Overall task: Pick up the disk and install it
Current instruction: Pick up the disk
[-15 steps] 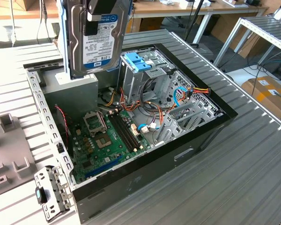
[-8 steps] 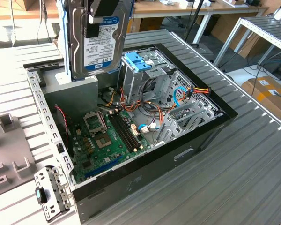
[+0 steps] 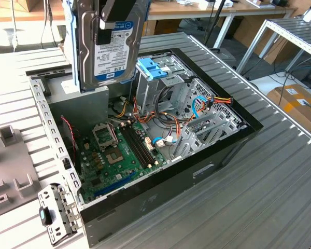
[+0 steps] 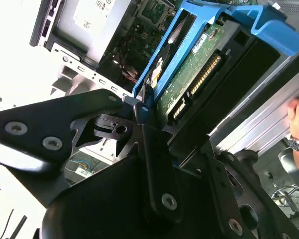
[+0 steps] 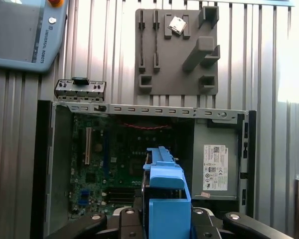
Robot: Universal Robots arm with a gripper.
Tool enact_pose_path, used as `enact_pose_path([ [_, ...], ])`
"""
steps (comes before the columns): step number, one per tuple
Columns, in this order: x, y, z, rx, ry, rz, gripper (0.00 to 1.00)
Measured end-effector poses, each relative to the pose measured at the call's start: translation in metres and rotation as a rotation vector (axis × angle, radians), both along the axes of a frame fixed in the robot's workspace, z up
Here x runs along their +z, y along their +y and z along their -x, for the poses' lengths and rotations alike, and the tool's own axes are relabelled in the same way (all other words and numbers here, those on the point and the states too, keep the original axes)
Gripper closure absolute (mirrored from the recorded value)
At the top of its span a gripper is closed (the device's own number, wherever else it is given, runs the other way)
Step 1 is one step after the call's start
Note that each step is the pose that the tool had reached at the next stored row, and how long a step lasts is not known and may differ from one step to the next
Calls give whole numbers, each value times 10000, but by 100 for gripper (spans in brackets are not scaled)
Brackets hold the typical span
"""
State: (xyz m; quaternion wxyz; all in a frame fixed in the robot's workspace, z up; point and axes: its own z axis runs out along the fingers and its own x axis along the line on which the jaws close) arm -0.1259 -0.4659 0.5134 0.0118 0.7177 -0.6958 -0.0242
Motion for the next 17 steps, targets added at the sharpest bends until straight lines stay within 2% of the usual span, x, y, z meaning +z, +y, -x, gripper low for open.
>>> enact_pose_path([
  [17, -23, -106, 0, 0, 0, 0, 64],
])
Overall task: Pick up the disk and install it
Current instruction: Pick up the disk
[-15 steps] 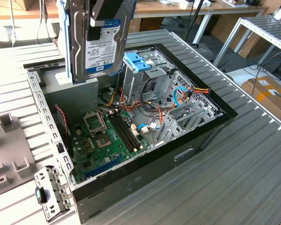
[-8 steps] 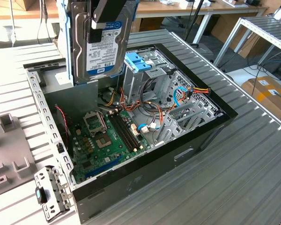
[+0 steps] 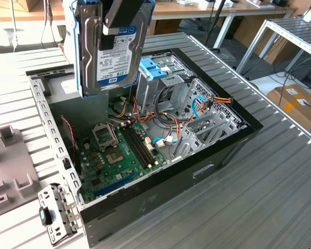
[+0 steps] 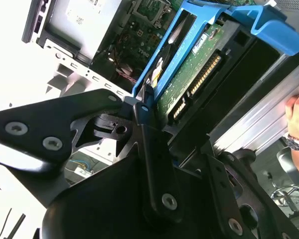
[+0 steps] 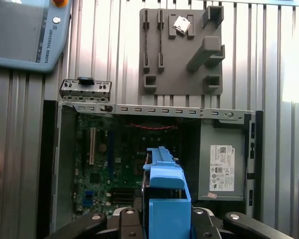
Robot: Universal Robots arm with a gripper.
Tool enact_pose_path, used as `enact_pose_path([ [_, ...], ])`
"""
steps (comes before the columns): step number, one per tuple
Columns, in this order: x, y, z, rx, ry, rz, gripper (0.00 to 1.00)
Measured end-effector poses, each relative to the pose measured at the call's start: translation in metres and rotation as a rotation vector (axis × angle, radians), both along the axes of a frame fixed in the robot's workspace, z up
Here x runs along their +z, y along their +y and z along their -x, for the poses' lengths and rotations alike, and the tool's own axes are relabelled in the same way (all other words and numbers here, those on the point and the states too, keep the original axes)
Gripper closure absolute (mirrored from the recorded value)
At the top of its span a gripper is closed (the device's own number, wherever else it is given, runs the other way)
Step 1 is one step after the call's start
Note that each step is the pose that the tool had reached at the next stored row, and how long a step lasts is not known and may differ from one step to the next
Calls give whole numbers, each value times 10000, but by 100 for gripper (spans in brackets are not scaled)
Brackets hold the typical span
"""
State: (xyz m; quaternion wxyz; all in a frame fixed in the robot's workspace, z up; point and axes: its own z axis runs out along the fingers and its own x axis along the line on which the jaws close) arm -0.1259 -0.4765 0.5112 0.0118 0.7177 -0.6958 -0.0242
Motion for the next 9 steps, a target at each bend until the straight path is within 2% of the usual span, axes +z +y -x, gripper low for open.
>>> enact_pose_path([
  [6, -7, -39, 0, 0, 0, 0, 64],
  [9, -13, -72, 0, 0, 0, 0, 64],
])
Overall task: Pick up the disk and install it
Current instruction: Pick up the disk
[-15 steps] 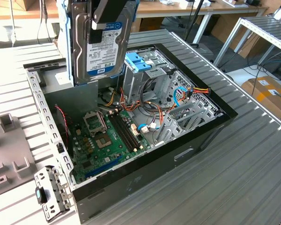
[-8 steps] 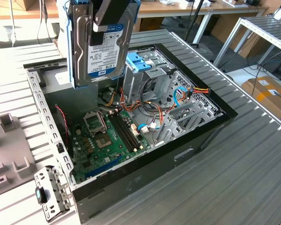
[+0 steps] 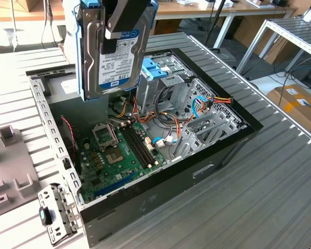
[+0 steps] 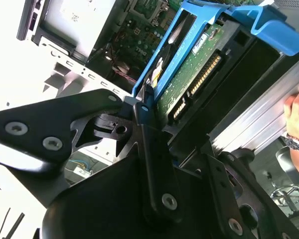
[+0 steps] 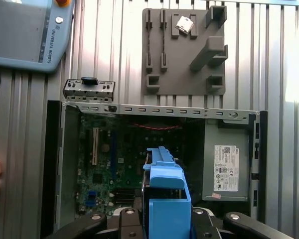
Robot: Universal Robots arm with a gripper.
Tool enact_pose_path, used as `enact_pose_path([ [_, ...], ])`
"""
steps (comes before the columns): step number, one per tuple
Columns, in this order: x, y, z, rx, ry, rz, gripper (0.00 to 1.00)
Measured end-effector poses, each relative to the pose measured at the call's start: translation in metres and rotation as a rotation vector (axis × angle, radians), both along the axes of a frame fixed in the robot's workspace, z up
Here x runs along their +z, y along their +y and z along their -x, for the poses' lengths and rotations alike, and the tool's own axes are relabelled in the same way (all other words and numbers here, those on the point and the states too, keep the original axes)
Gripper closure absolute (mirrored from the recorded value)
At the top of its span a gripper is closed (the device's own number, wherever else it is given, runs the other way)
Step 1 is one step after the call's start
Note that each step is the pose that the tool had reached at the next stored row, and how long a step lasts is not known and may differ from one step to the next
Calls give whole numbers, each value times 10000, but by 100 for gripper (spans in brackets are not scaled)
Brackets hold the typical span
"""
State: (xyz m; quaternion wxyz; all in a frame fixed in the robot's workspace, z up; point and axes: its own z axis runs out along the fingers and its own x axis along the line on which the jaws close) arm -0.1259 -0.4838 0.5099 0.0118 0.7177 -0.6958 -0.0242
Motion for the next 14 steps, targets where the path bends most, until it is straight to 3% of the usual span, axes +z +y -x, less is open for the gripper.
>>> enact_pose_path([
  [14, -20, -110, 0, 0, 0, -1, 64],
])
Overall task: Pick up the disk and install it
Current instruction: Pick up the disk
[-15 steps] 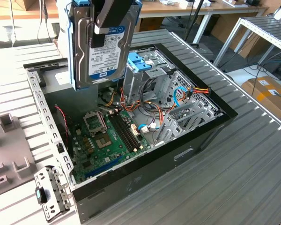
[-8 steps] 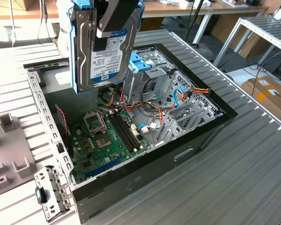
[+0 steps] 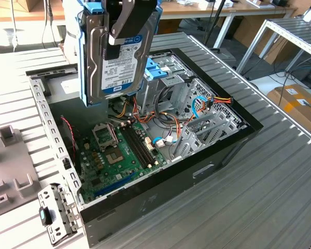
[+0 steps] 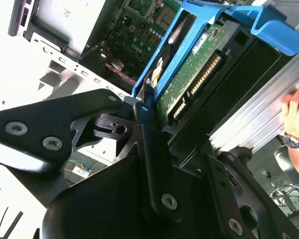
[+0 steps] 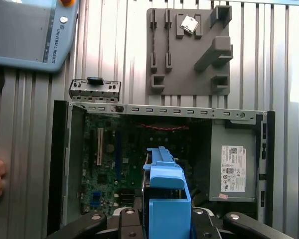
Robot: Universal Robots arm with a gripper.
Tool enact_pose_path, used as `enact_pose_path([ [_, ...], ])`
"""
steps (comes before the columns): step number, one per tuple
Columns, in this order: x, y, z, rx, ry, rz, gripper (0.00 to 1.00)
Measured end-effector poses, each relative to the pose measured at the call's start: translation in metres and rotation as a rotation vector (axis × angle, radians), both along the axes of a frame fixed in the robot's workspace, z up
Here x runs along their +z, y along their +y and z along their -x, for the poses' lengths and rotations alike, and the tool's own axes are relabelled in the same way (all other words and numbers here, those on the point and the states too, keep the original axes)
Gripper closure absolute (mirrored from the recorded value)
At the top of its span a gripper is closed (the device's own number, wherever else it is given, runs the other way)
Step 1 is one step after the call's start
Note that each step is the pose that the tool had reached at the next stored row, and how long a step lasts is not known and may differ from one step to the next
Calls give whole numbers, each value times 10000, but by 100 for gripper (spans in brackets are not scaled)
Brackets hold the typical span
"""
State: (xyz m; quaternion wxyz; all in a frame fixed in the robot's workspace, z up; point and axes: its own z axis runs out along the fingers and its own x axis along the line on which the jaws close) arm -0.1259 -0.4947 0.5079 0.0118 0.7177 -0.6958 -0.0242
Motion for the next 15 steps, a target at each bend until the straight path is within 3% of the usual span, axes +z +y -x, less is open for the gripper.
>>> enact_pose_path([
  [8, -10, -53, 0, 0, 0, 1, 64],
  [15, -41, -156, -1, 0, 0, 0, 64],
])
